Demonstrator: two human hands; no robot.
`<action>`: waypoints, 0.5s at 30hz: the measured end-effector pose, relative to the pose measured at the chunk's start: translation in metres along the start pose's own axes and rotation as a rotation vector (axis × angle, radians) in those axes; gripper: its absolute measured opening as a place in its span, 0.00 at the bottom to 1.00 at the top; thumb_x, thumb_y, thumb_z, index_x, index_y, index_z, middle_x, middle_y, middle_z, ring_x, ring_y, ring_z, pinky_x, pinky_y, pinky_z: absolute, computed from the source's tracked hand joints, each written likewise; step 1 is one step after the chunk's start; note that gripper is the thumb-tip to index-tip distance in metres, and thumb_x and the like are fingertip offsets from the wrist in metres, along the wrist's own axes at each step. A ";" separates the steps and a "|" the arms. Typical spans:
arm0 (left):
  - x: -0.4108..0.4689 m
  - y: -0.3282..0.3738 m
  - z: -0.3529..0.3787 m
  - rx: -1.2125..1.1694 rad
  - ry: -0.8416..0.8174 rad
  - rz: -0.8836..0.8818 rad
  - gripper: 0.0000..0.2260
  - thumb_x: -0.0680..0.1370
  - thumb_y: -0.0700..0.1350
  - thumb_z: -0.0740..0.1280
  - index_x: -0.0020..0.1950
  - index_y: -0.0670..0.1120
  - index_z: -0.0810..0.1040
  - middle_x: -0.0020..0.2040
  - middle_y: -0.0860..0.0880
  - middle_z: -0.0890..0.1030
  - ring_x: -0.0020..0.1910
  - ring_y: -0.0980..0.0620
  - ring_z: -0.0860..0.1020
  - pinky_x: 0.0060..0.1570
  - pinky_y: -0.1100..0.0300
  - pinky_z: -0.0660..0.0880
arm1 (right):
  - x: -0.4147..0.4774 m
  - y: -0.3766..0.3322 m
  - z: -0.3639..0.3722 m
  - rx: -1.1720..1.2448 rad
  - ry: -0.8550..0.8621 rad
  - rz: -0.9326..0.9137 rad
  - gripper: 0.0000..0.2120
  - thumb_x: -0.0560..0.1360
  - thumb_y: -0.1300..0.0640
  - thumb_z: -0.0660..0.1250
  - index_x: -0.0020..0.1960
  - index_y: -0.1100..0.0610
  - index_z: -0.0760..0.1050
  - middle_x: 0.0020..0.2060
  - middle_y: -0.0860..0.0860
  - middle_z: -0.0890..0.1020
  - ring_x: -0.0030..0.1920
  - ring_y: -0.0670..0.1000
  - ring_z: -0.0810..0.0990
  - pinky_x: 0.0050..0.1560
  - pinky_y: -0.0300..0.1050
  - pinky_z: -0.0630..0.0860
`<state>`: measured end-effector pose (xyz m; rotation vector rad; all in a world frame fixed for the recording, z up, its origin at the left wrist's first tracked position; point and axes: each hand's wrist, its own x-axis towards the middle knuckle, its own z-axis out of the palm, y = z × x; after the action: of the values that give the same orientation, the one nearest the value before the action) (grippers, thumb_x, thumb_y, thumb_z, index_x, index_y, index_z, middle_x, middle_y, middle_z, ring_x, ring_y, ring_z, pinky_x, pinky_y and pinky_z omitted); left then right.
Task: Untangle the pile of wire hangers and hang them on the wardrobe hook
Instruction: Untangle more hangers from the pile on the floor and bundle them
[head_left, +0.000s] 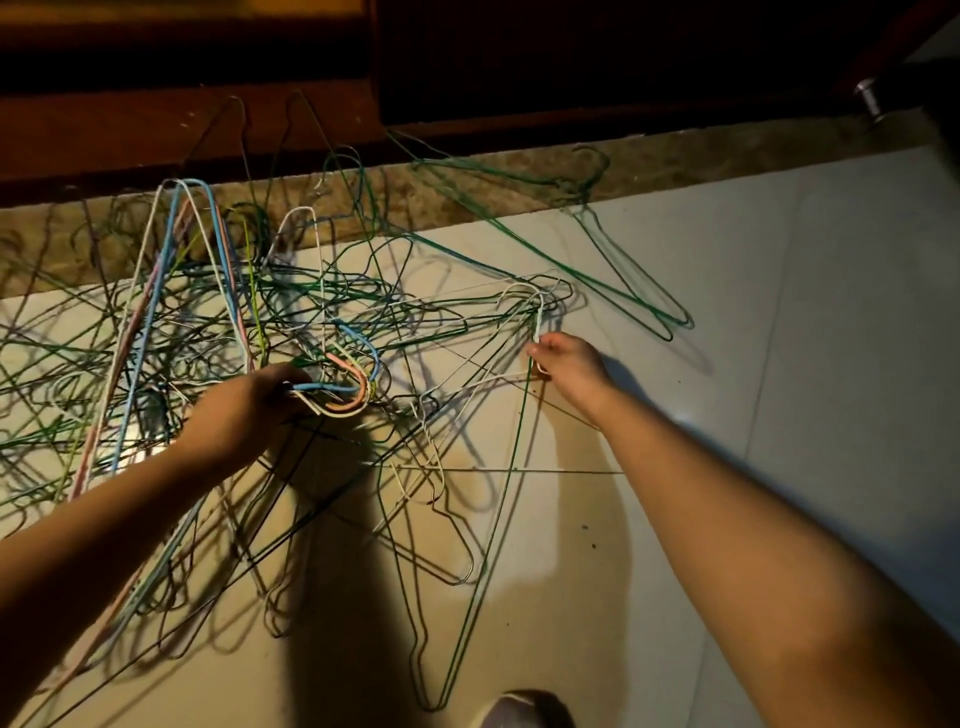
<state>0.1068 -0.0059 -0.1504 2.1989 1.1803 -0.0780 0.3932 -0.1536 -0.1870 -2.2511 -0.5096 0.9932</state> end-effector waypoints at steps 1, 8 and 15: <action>0.000 0.000 0.001 0.000 0.008 -0.001 0.12 0.76 0.37 0.66 0.59 0.42 0.78 0.49 0.39 0.82 0.46 0.41 0.79 0.39 0.58 0.64 | 0.002 -0.001 0.000 -0.006 0.010 0.012 0.11 0.76 0.52 0.65 0.44 0.60 0.77 0.37 0.54 0.79 0.43 0.57 0.78 0.51 0.53 0.75; -0.001 0.001 0.004 -0.008 0.009 -0.031 0.13 0.76 0.38 0.67 0.60 0.44 0.78 0.50 0.41 0.82 0.47 0.43 0.79 0.39 0.59 0.64 | 0.003 -0.001 -0.010 -0.158 0.244 0.123 0.23 0.67 0.35 0.69 0.33 0.54 0.69 0.31 0.51 0.77 0.34 0.53 0.75 0.31 0.41 0.68; -0.003 0.006 0.006 -0.044 0.050 -0.074 0.14 0.76 0.40 0.67 0.61 0.44 0.78 0.52 0.41 0.82 0.51 0.41 0.79 0.41 0.59 0.64 | -0.002 -0.001 -0.010 -0.161 0.313 0.001 0.18 0.76 0.45 0.62 0.53 0.59 0.76 0.48 0.58 0.81 0.49 0.58 0.79 0.44 0.44 0.71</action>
<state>0.1105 -0.0135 -0.1512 2.1303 1.2797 -0.0275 0.3996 -0.1575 -0.1802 -2.4903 -0.4631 0.5996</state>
